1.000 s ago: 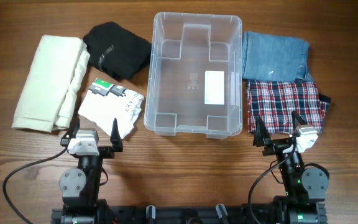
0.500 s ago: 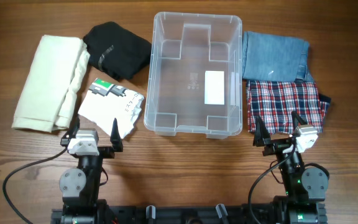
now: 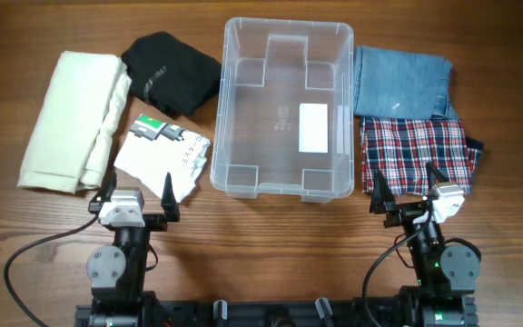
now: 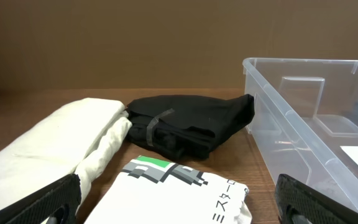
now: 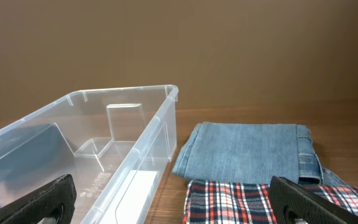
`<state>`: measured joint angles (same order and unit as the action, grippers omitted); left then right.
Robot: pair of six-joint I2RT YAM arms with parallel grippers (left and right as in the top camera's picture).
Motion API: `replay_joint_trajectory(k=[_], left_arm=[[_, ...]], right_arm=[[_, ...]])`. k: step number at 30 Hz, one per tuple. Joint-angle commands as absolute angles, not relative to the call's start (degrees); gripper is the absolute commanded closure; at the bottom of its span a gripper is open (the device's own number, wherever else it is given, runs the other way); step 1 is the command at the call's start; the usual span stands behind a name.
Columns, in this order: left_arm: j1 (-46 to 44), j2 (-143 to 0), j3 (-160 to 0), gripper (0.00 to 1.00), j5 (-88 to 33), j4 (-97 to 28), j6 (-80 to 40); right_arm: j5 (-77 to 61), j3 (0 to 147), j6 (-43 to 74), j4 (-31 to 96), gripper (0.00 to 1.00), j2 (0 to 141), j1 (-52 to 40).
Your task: Pack container
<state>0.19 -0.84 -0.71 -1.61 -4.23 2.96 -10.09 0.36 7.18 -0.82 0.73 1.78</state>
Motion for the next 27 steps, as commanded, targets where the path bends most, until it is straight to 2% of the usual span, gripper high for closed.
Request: replay_joint_trajectory(k=[1, 27], left_arm=[[0.6, -0.4, -0.3, 0.00, -1.7, -4.3, 4.1], [0.6, -0.4, -0.3, 0.00, -1.7, -4.3, 4.1]], right_arm=[[-10.8, 0.3, 6.2, -0.9, 0.00, 0.8, 2.1], [-9.1, 0.3, 6.2, -0.8, 0.00, 0.8, 2.1]])
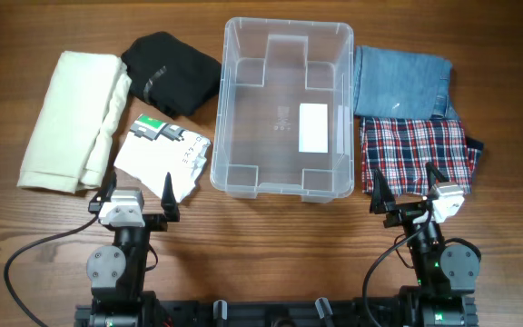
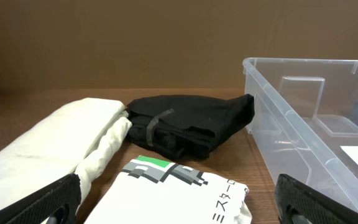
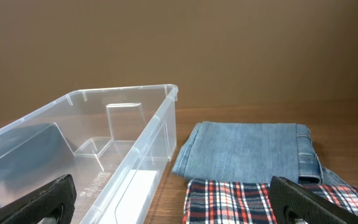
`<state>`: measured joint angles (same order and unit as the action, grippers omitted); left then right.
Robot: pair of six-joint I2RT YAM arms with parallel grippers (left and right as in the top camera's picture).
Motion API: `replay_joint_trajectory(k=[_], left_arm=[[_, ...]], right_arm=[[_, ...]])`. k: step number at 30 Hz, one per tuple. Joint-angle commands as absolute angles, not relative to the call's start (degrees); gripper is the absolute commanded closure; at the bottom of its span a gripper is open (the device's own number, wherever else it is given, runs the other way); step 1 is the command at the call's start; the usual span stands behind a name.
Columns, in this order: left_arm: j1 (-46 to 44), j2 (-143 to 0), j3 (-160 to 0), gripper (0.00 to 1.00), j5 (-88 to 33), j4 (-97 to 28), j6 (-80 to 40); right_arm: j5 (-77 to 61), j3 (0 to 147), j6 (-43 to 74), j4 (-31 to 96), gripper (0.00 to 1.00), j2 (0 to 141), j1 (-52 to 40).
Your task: Pack container
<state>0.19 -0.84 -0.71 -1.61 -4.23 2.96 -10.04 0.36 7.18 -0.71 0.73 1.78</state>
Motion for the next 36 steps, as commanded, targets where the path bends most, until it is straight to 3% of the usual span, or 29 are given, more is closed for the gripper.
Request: replay_joint_trajectory(k=[1, 10, 18, 26, 36], left_arm=[[0.6, -0.4, -0.3, 0.00, -1.7, -4.3, 4.1], [0.6, -0.4, -0.3, 0.00, -1.7, -4.3, 4.1], [0.6, -0.4, -0.3, 0.00, -1.7, -4.3, 4.1], [0.6, -0.4, -0.3, 0.00, -1.7, -4.3, 4.1], [0.6, -0.4, -0.3, 0.00, -1.7, -4.3, 4.1]], right_arm=[[-9.1, 0.3, 6.2, -0.8, 0.00, 0.8, 2.1], [-9.0, 0.3, 18.0, -0.8, 0.00, 0.8, 2.1], [-8.5, 0.3, 18.0, -0.8, 0.00, 0.8, 2.1], [4.3, 0.3, 13.5, -0.9, 0.00, 0.8, 2.1], [0.9, 0.3, 13.6, -1.1, 0.00, 0.8, 2.1]])
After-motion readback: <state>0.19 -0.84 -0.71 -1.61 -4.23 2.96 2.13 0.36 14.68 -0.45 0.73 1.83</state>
